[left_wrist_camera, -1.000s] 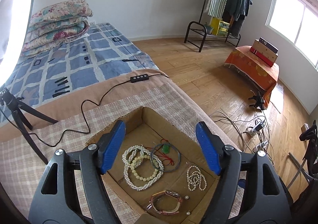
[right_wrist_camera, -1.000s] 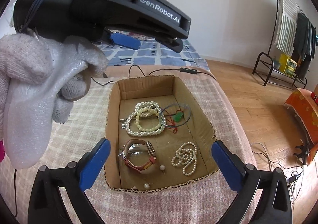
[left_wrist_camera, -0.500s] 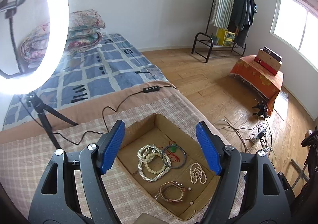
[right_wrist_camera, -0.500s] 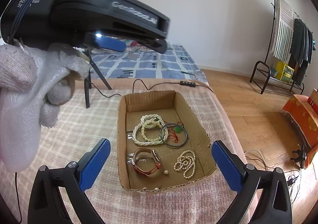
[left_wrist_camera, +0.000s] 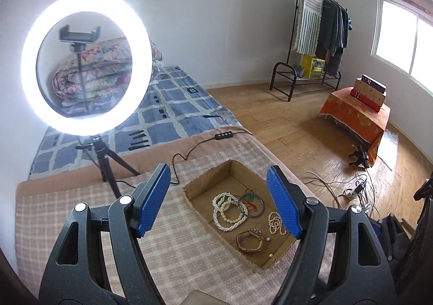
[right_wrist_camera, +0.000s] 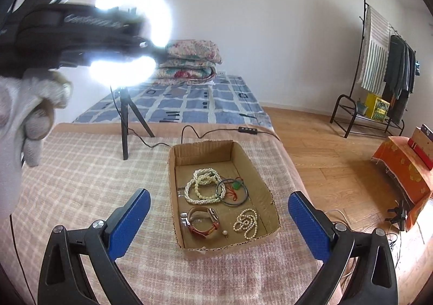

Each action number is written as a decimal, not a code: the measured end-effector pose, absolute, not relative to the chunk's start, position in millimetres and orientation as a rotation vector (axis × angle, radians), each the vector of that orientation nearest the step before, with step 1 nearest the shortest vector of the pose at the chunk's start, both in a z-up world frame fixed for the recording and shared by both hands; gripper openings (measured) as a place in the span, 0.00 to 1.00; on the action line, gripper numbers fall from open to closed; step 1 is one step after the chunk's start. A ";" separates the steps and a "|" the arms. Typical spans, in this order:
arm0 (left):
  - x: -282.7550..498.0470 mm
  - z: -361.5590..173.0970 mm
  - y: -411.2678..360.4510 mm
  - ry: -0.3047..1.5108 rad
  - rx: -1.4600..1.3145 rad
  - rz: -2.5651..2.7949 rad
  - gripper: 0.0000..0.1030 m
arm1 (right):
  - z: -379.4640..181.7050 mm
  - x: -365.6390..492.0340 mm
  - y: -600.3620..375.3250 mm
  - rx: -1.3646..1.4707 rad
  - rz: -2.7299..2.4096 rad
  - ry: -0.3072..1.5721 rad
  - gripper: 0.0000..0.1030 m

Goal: Organize jewelry

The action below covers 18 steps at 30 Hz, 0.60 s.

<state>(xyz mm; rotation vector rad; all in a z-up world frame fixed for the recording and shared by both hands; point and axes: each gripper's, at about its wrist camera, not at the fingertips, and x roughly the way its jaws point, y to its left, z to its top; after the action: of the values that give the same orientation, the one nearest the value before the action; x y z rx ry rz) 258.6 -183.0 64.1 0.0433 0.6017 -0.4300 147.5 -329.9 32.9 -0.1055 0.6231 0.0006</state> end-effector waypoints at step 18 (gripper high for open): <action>139.3 81.9 -107.3 0.535 0.055 -0.394 0.85 | 62.5 88.7 -320.8 -0.052 -0.046 0.557 1.00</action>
<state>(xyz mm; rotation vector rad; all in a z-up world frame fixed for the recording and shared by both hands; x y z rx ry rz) 139.3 -107.3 81.9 0.0550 0.5351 -0.3935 88.7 -320.8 62.5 -0.0519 0.5569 -0.0459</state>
